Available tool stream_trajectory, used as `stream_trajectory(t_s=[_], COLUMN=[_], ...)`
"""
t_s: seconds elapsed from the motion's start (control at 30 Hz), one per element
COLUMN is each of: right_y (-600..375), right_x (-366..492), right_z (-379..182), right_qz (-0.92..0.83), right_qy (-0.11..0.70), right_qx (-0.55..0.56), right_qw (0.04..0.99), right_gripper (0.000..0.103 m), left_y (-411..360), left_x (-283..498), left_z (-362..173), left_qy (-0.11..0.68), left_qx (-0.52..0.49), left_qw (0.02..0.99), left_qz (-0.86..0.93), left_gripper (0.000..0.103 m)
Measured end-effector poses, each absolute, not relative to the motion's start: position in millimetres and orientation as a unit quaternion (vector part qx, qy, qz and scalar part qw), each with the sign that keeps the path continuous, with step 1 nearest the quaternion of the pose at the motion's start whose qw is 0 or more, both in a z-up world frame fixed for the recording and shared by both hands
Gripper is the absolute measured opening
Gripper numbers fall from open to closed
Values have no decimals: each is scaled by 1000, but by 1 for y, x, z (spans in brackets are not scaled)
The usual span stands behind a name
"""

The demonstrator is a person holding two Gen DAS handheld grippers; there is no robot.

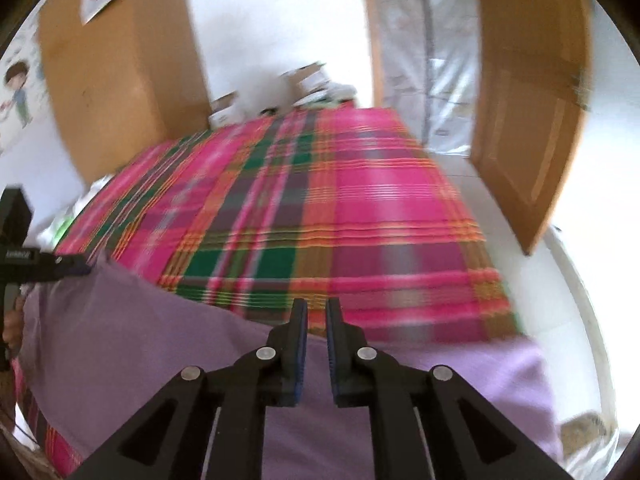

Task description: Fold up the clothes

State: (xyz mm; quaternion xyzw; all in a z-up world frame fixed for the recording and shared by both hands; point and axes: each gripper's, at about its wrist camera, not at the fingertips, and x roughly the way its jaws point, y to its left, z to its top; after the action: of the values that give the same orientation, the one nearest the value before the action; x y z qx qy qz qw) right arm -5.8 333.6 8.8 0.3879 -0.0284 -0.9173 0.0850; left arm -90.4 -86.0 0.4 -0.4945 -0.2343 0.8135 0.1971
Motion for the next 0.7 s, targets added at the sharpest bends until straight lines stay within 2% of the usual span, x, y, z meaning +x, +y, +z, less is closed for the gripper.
stream_trajectory(t_s=[0.13,0.43,0.5,0.7], right_y=[367,428,435,447], right_x=[22,49,42,11], right_z=[6,-14,-12,-16], right_qz=[-917,-914,-914,-906], right_qy=[-54,-123,-121,-73], right_qx=[392,385,385,412], right_qw=[45,-38,-36,-67], right_gripper=[24,36,43,46], left_y=[-93,-86,-83,-77], left_x=[-76,-29,-23,-10], left_z=[9,8,6,-3], left_qy=[-241,-233,-231,-232], left_qx=[-482,-486,-489,-498], left_qw=[191,200,205,207], left_qz=[820,818,816,810], left_gripper=[31,31,31,31])
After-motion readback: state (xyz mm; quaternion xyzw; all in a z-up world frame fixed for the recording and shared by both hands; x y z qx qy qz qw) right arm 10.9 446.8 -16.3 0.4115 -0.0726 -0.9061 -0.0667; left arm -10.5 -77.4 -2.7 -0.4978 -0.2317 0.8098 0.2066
